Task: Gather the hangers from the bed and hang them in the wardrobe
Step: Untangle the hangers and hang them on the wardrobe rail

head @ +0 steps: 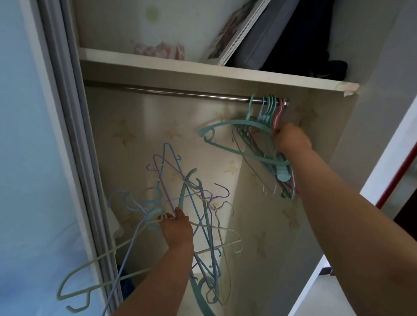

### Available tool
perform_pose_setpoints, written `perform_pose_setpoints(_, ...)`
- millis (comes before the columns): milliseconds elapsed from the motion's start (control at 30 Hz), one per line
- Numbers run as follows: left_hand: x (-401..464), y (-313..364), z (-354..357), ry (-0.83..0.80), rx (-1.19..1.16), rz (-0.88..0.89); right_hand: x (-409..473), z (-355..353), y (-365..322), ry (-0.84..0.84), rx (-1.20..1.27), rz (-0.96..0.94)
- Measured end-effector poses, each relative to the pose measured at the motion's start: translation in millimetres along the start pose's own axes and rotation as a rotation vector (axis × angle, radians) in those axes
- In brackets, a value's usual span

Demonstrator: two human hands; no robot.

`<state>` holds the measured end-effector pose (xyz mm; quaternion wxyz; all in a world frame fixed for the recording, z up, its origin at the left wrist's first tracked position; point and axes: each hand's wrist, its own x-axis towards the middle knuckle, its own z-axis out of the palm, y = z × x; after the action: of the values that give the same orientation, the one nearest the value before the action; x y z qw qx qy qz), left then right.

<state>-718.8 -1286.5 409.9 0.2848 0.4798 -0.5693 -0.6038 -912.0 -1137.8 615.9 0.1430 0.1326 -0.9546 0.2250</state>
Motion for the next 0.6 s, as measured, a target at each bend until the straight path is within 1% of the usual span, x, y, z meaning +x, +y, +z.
perform_pose_setpoints(33, -1, 0, 1, -0.031, 0.01, -0.001, -4, 3, 3, 0.015, -0.012, 0.022)
perform_pose_setpoints(167, 9, -7, 12, -0.028, -0.089, -0.013, -22, 14, 8, 0.088, -0.116, 0.058)
perform_pose_setpoints(200, 11, -10, 15, -0.064, -0.105, -0.022, -27, 16, 7, 0.109, -0.136, 0.063)
perform_pose_setpoints(300, 11, -12, 21, -0.088, -0.144, -0.036, -40, 28, 1, 0.137, -0.169, 0.025)
perform_pose_setpoints(333, 12, -14, 22, -0.107, -0.156, -0.038, -47, 34, 1, 0.161, -0.174, -0.005)
perform_pose_setpoints(367, 10, -14, 23, -0.111, -0.16, -0.04, -55, 41, 3, 0.232, -0.185, -0.062)
perform_pose_setpoints(433, 7, -17, 24, -0.135, -0.158, -0.055, -84, 56, 12, 0.45, -0.164, -0.268)
perform_pose_setpoints(467, 8, -21, 25, -0.151, -0.151, -0.07, -102, 64, 18, 0.541, -0.106, -0.378)
perform_pose_setpoints(500, 6, -23, 25, -0.164, -0.144, -0.085, -123, 73, 26, 0.528, -0.037, -0.445)
perform_pose_setpoints(533, 6, -26, 25, -0.184, -0.137, -0.102, -145, 83, 34, 0.424, 0.029, -0.446)
perform_pose_setpoints(567, 5, -28, 25, -0.195, -0.123, -0.115, -164, 94, 42, 0.237, 0.078, -0.357)
perform_pose_setpoints(600, 4, -31, 26, -0.212, -0.133, -0.134, -178, 107, 50, 0.002, 0.079, -0.225)
